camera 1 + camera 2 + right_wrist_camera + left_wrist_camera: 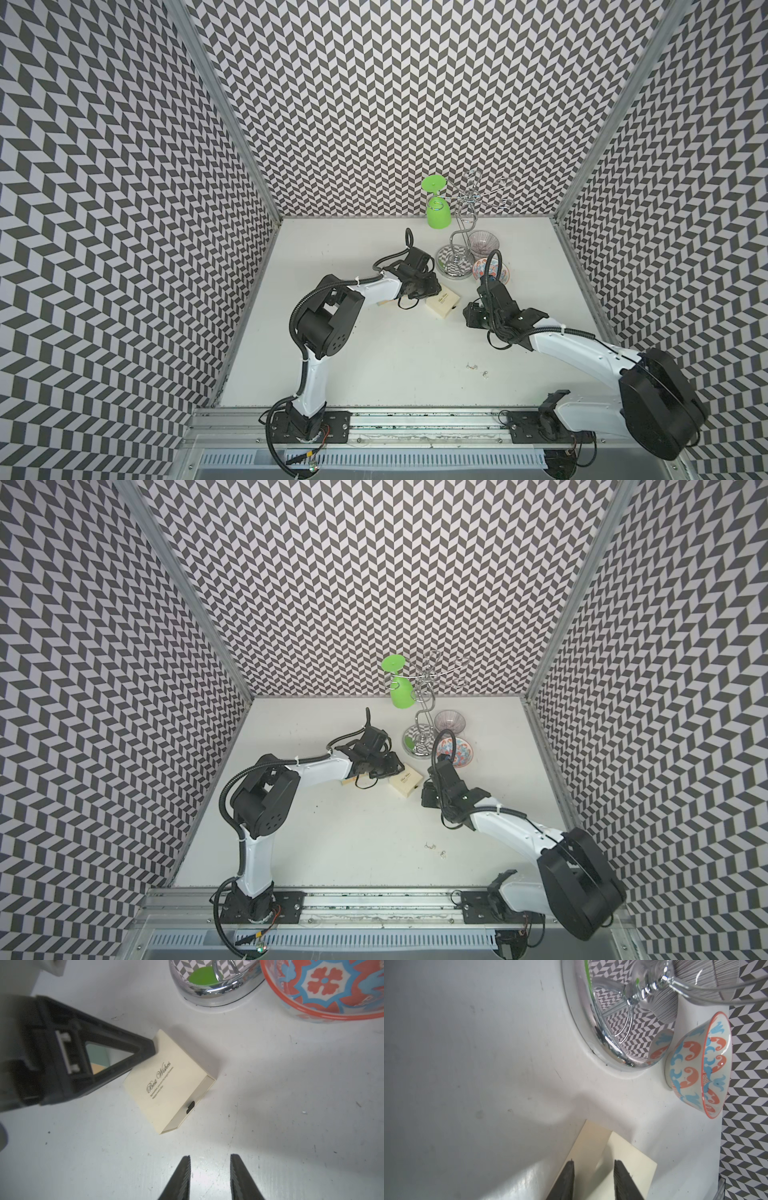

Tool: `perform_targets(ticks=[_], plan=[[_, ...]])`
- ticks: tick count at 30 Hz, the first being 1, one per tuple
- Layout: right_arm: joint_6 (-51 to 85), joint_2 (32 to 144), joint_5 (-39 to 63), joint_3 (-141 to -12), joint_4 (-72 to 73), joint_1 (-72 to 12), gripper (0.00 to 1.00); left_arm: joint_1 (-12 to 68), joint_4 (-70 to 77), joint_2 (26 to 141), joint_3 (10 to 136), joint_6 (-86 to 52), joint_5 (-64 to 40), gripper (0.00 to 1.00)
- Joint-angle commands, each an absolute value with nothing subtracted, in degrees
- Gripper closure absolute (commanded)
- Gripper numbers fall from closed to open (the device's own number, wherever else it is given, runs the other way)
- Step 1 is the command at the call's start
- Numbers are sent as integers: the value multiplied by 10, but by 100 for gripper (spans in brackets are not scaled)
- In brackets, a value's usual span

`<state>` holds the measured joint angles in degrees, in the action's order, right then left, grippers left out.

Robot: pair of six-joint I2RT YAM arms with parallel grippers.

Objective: Take out the earrings from the drawer-style jewelry box
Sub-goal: Move the jewelry box to the center of the board.

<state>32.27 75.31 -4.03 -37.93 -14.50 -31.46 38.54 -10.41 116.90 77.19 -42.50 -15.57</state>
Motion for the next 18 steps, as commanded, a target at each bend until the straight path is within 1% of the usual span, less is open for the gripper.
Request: perform_targets(ticks=[1, 4, 6, 8, 13, 15, 18], plan=[[306, 774, -39, -405, -107, -293, 66, 392, -103, 1127, 764, -422, -128, 60], [293, 768, -12, -399, -45, -286, 60, 381, -139, 1085, 751, -453, -85, 49], [287, 765, 8, -396, -3, -275, 55, 372, -147, 1053, 730, -475, -81, 44], [280, 769, 37, -396, 24, -260, 53, 370, -146, 1023, 702, -491, -80, 41], [260, 813, 115, -415, 62, -226, 52, 370, -71, 946, 586, -560, -134, 38], [255, 839, 135, -424, 72, -220, 52, 370, -32, 917, 532, -593, -154, 38], [252, 865, 155, -436, 84, -215, 52, 371, -10, 880, 487, -609, -164, 38]])
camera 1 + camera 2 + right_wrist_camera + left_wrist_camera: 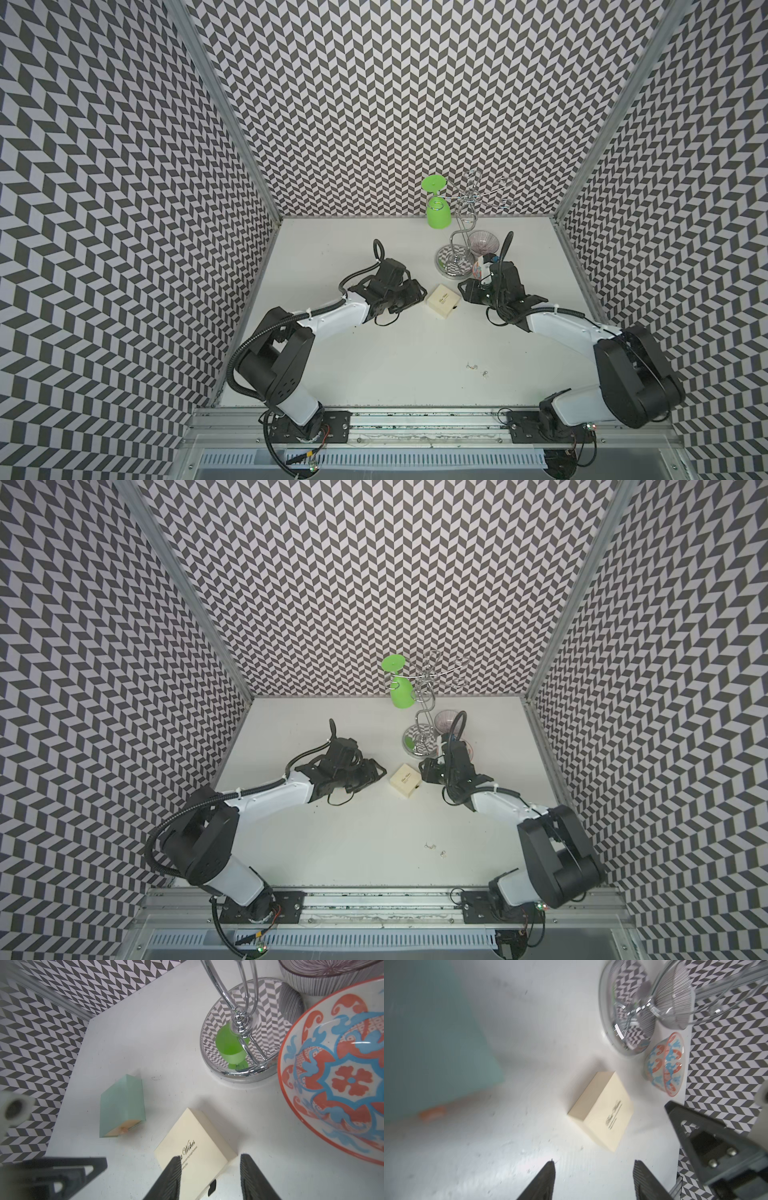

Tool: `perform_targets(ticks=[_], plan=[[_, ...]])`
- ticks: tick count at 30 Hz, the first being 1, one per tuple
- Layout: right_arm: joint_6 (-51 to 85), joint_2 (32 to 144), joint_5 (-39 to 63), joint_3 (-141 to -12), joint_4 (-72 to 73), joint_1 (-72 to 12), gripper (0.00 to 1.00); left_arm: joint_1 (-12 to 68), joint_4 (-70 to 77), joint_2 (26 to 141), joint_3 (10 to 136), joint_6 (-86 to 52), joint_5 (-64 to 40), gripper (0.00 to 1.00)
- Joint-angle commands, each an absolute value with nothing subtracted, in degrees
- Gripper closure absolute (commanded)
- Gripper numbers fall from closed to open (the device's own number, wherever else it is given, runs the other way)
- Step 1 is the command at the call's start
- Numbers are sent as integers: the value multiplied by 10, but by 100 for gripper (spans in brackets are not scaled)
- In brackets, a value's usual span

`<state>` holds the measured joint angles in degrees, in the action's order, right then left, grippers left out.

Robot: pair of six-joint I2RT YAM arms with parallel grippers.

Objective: Take out the earrings from the drawer-style jewelry box
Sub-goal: Move the jewelry box to the center of the board.

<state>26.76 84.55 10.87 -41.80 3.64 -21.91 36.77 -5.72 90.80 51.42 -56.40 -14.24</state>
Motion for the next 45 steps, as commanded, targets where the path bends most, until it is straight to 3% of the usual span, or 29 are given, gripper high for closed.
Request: perform_targets(ticks=[1, 26, 39, 45], plan=[[249, 875, 159, -442, 84, -214, 52, 370, -11, 870, 480, -607, -164, 38], [220, 1025, 253, -500, 92, -220, 54, 365, -33, 787, 417, -578, -177, 37], [179, 1038, 296, -487, 79, -250, 59, 338, -59, 769, 395, -565, -174, 38], [239, 1013, 276, -451, 111, -282, 61, 318, -85, 745, 369, -591, -171, 39]])
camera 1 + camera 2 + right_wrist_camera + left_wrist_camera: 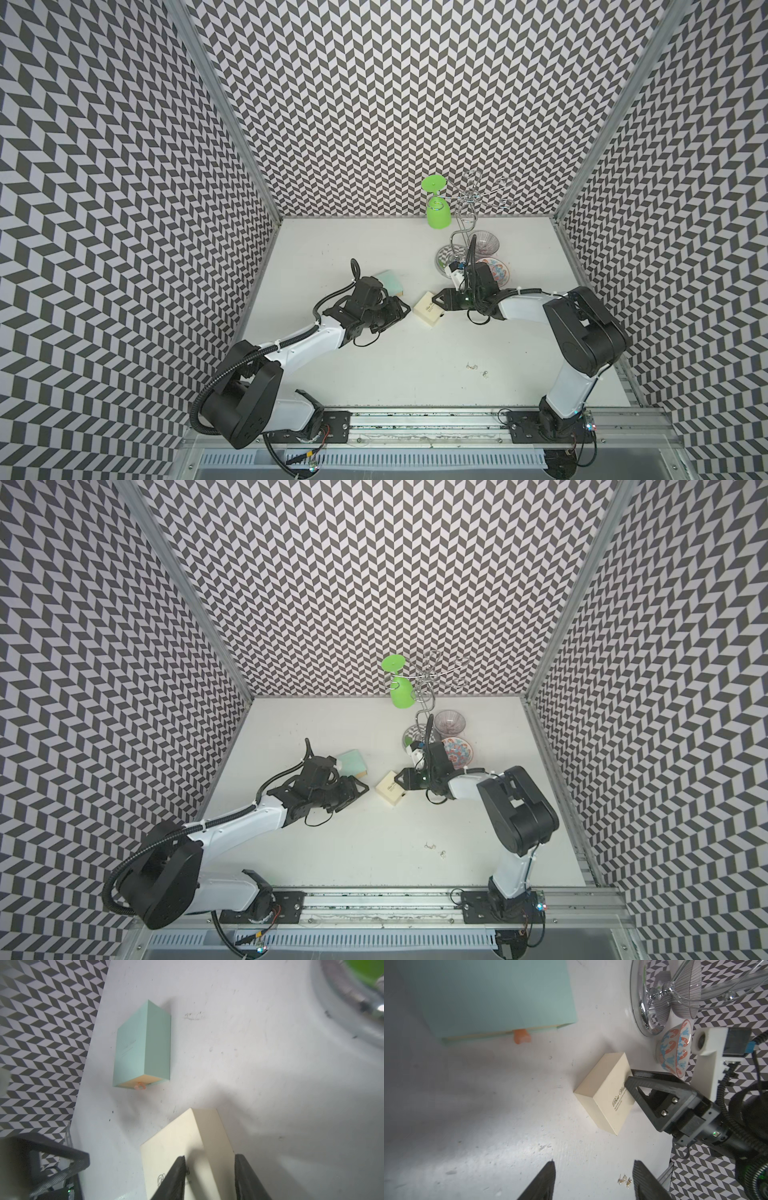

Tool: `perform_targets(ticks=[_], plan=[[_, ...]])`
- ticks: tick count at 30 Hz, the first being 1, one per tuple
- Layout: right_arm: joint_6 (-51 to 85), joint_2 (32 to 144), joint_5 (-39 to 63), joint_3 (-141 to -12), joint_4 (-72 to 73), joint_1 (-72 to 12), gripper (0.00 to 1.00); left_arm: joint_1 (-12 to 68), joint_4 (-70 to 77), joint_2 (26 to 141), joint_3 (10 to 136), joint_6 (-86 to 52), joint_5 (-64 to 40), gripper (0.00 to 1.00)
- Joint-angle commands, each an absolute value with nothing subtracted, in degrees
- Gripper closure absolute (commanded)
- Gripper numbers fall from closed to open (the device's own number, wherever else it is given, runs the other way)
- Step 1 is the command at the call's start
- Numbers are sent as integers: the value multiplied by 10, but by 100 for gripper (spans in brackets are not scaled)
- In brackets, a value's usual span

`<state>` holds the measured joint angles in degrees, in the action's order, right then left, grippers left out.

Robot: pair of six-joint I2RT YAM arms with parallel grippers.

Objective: Take out the earrings from the drawer-style jewelry box
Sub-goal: Move the jewelry box to the center of the board.

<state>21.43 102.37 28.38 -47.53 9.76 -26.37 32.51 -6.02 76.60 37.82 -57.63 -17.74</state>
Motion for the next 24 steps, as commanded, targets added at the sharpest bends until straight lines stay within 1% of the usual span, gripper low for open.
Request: perform_targets(ticks=[1, 5, 8, 13, 16, 19, 22, 24], plan=[[248, 1009, 271, -447, 114, -290, 61, 314, -90, 740, 363, -597, -171, 39], [297, 999, 250, -432, 137, -341, 61, 308, -78, 717, 333, -623, -182, 38], [338, 988, 203, -427, 128, -377, 61, 308, -76, 708, 324, -631, -186, 38], [419, 949, 158, -401, 147, -407, 62, 308, -117, 698, 316, -655, -192, 41], [420, 916, 129, -408, 117, -413, 60, 308, -124, 685, 295, -692, -208, 42], [406, 868, 93, -413, 68, -413, 57, 314, -99, 681, 277, -731, -230, 43], [401, 822, 52, -411, -2, -413, 55, 330, -96, 691, 289, -743, -229, 41], [400, 801, 38, -404, -49, -415, 56, 339, -91, 708, 299, -745, -233, 41]])
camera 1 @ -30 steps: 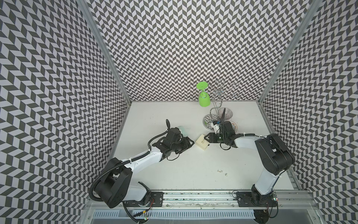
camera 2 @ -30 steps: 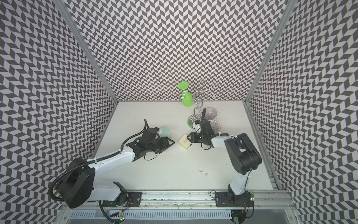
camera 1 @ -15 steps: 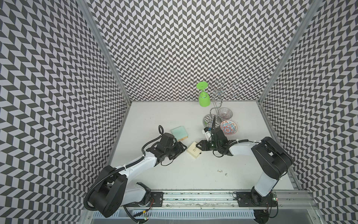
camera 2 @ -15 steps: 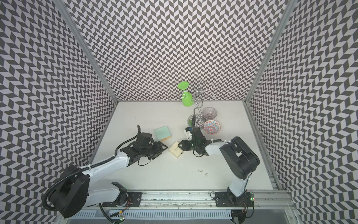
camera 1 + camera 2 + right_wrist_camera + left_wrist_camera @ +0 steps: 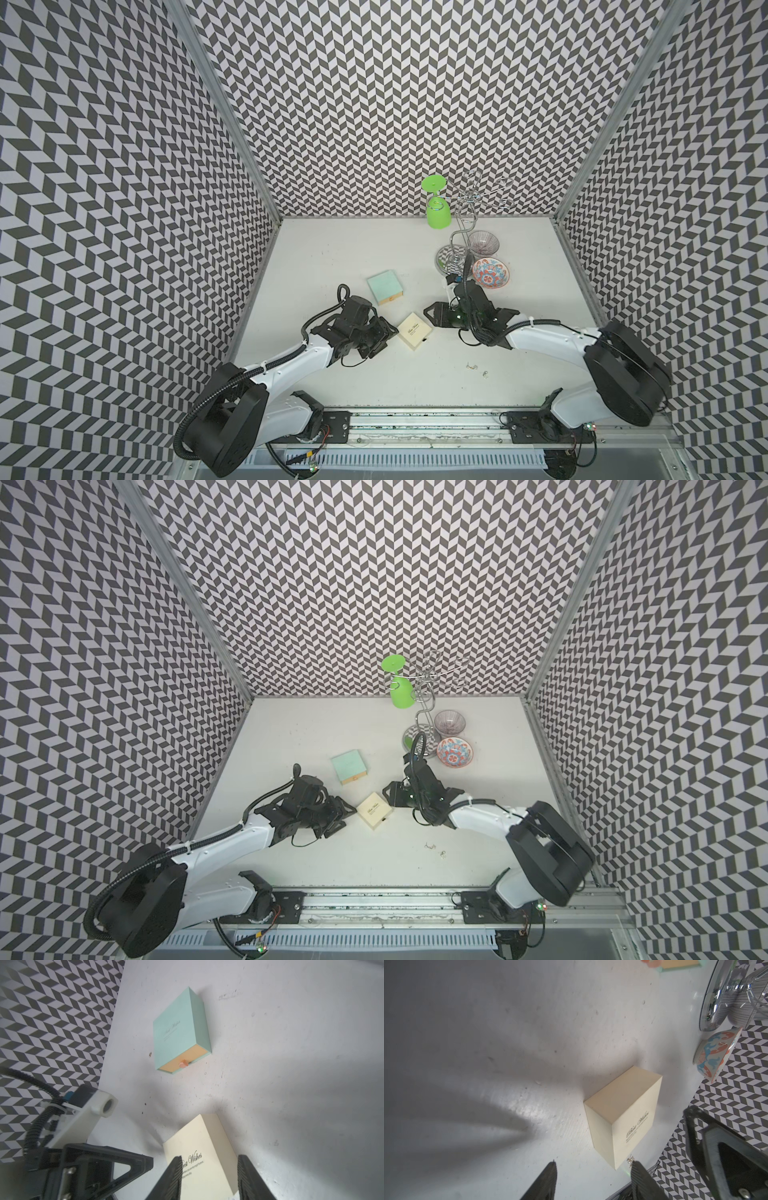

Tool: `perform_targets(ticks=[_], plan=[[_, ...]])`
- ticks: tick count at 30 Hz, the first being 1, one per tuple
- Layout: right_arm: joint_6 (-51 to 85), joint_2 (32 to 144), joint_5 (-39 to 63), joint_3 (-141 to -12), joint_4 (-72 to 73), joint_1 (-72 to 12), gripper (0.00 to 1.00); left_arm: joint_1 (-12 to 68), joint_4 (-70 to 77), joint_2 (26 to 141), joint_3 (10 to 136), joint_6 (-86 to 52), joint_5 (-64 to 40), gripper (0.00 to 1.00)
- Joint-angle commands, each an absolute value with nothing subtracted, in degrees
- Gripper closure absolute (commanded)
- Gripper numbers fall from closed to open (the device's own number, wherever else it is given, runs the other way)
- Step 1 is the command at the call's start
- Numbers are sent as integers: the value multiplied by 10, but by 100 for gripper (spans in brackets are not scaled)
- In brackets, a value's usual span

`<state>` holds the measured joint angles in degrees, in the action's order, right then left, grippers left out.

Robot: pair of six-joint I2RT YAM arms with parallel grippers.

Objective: Take out the earrings from the drawer-style jewelry box
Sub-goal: Move the jewelry box to the center of the board, then open the drawer in the jewelry box.

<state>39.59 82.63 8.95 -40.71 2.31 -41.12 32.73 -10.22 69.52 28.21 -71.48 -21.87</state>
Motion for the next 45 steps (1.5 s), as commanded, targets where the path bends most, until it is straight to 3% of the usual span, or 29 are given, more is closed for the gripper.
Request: perform_targets(ticks=[1, 7, 15, 23, 35, 45], plan=[[398, 785, 28, -395, -68, -421, 57, 344, -86, 718, 305, -747, -235, 41], [392, 719, -18, -361, -161, -503, 62, 363, -51, 754, 311, -751, -234, 44], [329, 763, -59, -374, -154, -599, 64, 362, -24, 794, 323, -730, -212, 54], [264, 836, -77, -398, -107, -598, 67, 346, -31, 833, 347, -686, -186, 65], [323, 922, -86, -479, -133, -589, 63, 345, -25, 817, 352, -676, -185, 64], [329, 947, -95, -499, -137, -585, 66, 354, -42, 836, 363, -661, -179, 63]])
